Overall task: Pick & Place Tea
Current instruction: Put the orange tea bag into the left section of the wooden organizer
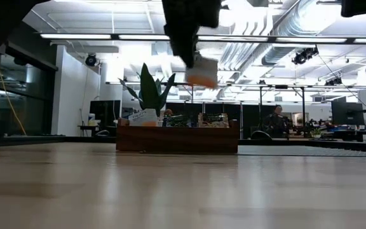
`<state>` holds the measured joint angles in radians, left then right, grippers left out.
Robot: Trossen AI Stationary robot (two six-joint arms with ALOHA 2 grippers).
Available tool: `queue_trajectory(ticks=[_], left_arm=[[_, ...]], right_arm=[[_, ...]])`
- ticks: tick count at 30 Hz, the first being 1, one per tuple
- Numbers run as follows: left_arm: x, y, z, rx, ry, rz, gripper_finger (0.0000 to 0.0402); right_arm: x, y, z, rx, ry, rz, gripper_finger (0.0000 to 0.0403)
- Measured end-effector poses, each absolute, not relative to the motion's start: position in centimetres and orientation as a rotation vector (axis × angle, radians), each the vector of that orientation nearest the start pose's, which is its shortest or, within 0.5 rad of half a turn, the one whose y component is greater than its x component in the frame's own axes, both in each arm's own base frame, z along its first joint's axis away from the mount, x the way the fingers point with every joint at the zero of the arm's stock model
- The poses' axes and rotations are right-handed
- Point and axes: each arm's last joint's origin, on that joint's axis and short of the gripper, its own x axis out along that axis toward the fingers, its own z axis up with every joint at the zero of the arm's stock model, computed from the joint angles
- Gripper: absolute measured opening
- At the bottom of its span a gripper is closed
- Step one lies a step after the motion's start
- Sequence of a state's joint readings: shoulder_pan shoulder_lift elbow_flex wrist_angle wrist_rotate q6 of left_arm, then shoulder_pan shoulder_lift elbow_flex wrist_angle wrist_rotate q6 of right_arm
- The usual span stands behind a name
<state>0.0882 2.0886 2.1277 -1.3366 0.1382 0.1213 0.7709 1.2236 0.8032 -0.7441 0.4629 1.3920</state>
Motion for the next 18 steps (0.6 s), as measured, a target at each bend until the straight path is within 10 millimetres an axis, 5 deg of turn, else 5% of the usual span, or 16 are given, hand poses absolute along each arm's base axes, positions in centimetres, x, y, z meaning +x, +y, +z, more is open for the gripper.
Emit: queue_trajectory(ticks=[10,18], left_arm=[[38.0,9.3,33.4,-0.07,1.346,0.009,0.0],[34.4,9.8,36.7,-0.079,1.312,0.065,0.0]], right_arm=[[17.4,12.7,22.0,0.572,0.893,-0.443,0.0],[17.8,12.0,22.0,0.542,0.896,-0.457,0.0]])
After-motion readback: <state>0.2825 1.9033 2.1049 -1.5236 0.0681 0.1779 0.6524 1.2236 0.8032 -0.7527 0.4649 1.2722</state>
